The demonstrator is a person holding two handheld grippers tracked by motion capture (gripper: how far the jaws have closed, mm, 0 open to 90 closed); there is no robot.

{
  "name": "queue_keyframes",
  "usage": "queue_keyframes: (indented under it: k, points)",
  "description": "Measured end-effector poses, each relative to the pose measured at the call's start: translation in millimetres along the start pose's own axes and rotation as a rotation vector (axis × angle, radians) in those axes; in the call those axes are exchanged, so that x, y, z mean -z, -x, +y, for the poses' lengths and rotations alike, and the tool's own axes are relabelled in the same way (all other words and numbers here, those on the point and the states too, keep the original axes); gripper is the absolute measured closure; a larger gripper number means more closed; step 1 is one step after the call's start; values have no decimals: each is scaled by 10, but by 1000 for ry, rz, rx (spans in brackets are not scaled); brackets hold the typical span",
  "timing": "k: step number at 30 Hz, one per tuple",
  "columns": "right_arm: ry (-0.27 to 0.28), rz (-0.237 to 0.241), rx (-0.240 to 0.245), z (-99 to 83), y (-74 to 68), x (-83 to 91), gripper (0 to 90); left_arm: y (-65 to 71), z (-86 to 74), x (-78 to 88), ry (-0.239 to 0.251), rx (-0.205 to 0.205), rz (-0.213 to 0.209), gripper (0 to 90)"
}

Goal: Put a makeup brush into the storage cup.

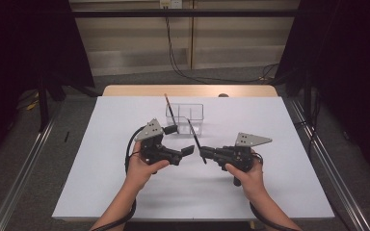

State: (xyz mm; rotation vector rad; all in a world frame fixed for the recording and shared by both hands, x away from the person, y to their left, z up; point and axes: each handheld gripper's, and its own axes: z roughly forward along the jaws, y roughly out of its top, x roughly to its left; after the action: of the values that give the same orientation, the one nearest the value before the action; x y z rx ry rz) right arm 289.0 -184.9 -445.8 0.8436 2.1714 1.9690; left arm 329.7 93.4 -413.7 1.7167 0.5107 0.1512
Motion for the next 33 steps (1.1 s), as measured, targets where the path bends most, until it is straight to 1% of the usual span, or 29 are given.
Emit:
queue_keyframes:
  k: [4,5,7,8,9,10,11,13,17,20,24,26,27,30,32,33]
  points:
    - [0,0,0,-3,-1,-3,843,2,4,-19,14,8,-9,88]
    - [-1,1,1,-4,-2,-4,843,1,6,-19,15,8,-20,109]
    - [-3,0,2,-6,-4,-6,843,1,5,-24,26,8,-37,173]
    - [-3,0,2,-7,-5,-8,843,0,1,-30,32,17,-55,218]
    - [-4,1,2,-8,-5,-10,843,0,-1,-34,31,17,-59,260]
    - [-4,1,4,-8,-6,-11,843,1,-3,-42,27,18,-56,275]
    - [-4,1,3,-10,-7,-13,843,-2,-7,-45,34,30,-62,288]
    - [-3,2,2,-11,-10,-16,843,-9,-10,-47,45,36,-75,339]
    - [-5,1,2,-15,-12,-23,843,-5,-8,-57,50,23,-82,387]
    - [-6,0,2,-18,-14,-26,843,-6,-6,-64,45,35,-97,431]
    - [-7,-1,4,-20,-18,-31,843,0,-16,-85,55,57,-141,526]
    - [-7,-3,4,-21,-19,-33,843,6,-18,-98,53,59,-145,559]
    - [-6,-5,3,-22,-19,-32,843,4,-20,-104,54,65,-156,576]
    - [-6,-8,4,-24,-16,-31,843,9,-23,-119,59,76,-170,623]
    - [-7,-10,4,-25,-15,-31,843,16,-25,-128,59,76,-172,649]
    - [-7,-9,3,-27,-14,-31,843,16,-27,-132,57,81,-183,669]
